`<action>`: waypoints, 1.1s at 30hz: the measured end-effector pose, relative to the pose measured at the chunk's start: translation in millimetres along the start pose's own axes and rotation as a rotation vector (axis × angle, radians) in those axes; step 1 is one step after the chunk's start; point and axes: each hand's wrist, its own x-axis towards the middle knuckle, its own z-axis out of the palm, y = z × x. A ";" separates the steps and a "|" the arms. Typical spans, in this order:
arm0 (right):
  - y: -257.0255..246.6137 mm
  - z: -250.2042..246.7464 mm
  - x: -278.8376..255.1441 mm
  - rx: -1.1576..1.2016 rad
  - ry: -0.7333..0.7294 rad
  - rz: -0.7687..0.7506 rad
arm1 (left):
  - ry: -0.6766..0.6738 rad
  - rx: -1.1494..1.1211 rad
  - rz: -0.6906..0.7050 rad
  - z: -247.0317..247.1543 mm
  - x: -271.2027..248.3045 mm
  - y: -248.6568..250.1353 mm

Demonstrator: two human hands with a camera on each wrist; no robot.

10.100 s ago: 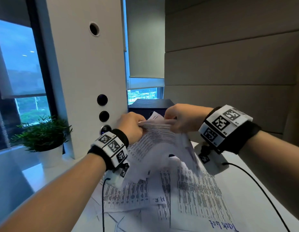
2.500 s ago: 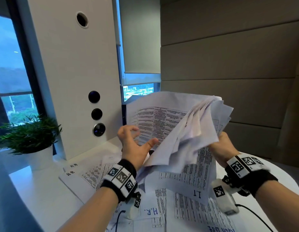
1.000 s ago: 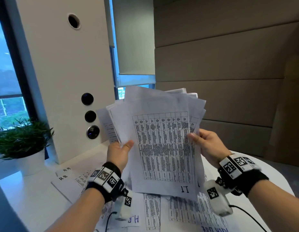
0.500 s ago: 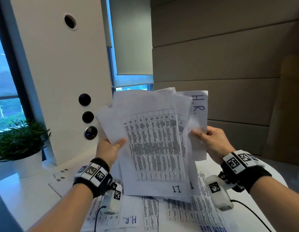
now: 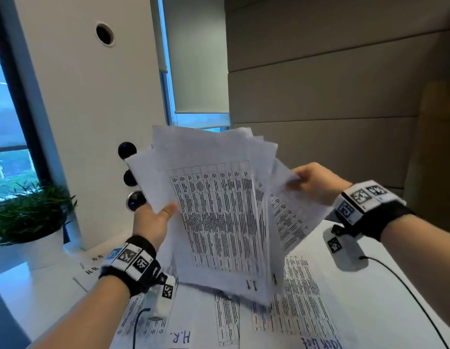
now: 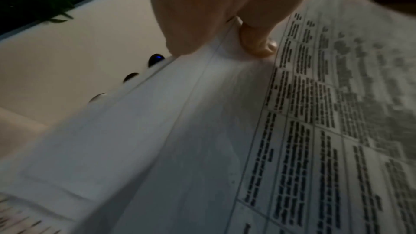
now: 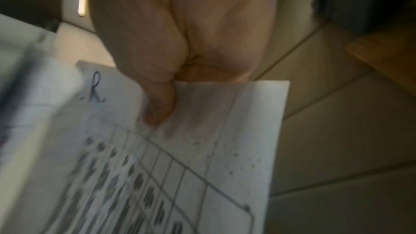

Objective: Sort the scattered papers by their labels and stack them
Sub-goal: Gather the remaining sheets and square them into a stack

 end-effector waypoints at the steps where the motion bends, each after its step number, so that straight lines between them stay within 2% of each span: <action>1: -9.7 -5.7 5.1 -0.070 -0.034 -0.044 | -0.029 0.009 0.025 2.1 -1.8 4.8; 5: -53.0 -15.8 17.5 -0.137 -0.097 -0.141 | -0.139 -0.005 0.073 14.5 -7.7 18.4; 10: -86.1 -9.2 19.0 -0.057 -0.073 -0.245 | -0.173 0.043 0.054 32.6 -13.6 30.8; 14: -70.3 -5.0 17.3 -0.181 -0.036 -0.109 | -0.180 0.034 0.083 29.7 -17.7 32.3; 16: -59.3 -5.9 15.4 -0.253 -0.085 -0.017 | -0.186 0.035 0.102 24.5 -16.5 26.0; 18: -56.1 -6.2 13.2 -0.296 -0.142 0.043 | -0.194 -0.006 0.050 22.9 -14.4 21.5; 22: -70.9 -2.2 10.3 -0.287 -0.163 -0.010 | -0.261 -0.036 0.029 29.9 -17.7 25.6; 28: -92.0 -6.9 -1.1 0.046 -0.273 -0.163 | -0.283 0.029 0.044 40.4 -18.4 25.1; 30: -90.1 -6.7 -0.8 0.179 -0.211 -0.199 | -0.228 0.034 0.062 40.0 -18.2 26.9; 33: -75.9 -4.4 0.0 0.575 -0.108 -0.163 | -0.059 0.023 0.077 36.5 -14.0 27.0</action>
